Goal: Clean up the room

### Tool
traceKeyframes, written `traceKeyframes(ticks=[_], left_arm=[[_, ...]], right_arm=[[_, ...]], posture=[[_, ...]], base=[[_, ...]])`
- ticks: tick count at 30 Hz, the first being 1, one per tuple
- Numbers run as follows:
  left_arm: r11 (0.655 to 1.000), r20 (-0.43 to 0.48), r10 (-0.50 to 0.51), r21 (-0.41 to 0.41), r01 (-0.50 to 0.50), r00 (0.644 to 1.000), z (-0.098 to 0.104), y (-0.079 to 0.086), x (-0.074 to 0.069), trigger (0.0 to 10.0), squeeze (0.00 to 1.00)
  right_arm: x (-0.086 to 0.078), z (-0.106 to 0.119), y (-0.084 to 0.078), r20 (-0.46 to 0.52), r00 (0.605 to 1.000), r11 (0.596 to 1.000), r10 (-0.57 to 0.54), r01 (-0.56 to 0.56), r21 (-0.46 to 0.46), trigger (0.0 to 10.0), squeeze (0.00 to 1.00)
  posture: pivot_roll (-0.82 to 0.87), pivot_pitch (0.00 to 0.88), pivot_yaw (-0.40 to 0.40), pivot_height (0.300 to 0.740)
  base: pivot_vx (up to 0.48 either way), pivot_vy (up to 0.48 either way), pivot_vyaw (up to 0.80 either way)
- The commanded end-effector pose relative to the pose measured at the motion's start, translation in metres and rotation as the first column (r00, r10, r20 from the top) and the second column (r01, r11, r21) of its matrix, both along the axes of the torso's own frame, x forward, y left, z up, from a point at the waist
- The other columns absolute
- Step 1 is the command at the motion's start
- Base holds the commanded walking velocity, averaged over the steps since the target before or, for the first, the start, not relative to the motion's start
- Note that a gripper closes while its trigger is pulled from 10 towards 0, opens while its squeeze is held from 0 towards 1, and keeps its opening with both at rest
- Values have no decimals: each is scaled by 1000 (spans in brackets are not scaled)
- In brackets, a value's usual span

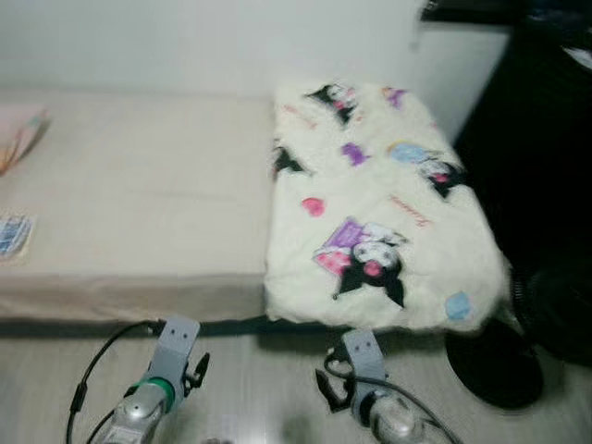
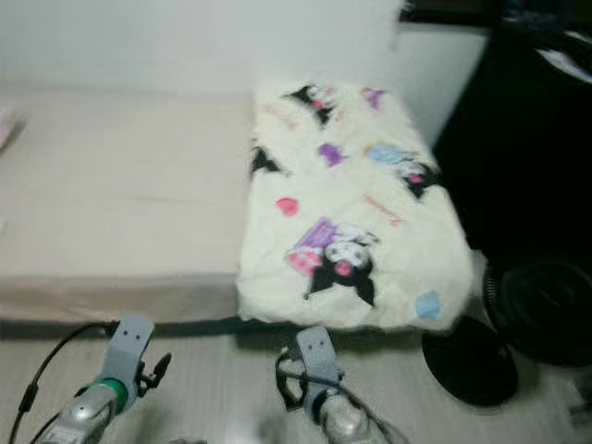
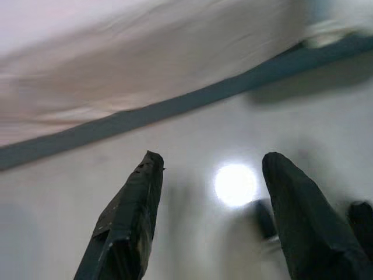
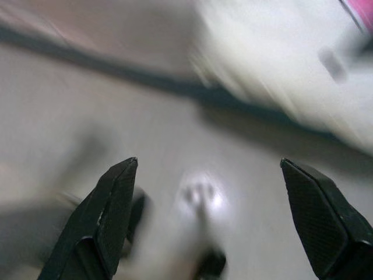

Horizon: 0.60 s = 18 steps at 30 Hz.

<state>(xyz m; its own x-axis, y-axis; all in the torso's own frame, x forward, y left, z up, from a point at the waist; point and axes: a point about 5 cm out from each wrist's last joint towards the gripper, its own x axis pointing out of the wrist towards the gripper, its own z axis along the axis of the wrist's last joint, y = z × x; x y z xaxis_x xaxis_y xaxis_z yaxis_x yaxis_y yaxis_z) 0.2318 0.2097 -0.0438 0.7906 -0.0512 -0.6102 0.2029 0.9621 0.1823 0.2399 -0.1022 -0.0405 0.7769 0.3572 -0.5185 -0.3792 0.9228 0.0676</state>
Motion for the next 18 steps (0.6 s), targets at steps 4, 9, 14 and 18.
traceKeyframes(ticks=[4,9,14,18], left_arm=[[1000,20,-25,-7,26,999,3,-8,7,10000,0],[1000,20,-25,-7,25,999,3,-8,6,10000,0],[1000,20,-20,-11,21,1000,3,-8,6,10000,0],[1000,20,-11,-19,12,1000,3,-7,6,10000,0]], right_arm=[[-7,-6,-10,-30,999,1000,-16,16,-19,10000,0],[-7,-6,-9,-29,1000,1000,-9,9,-13,10000,0],[-7,-6,-8,-33,999,1000,-7,7,-12,10000,0],[-8,-7,-8,-34,999,1000,-7,7,-11,10000,0]], posture=[[-2,50,33,735],[-1,52,32,735],[-1,53,33,735],[-3,56,35,735]], base=[[427,0,458],[402,0,0],[349,0,0],[0,0,0]])
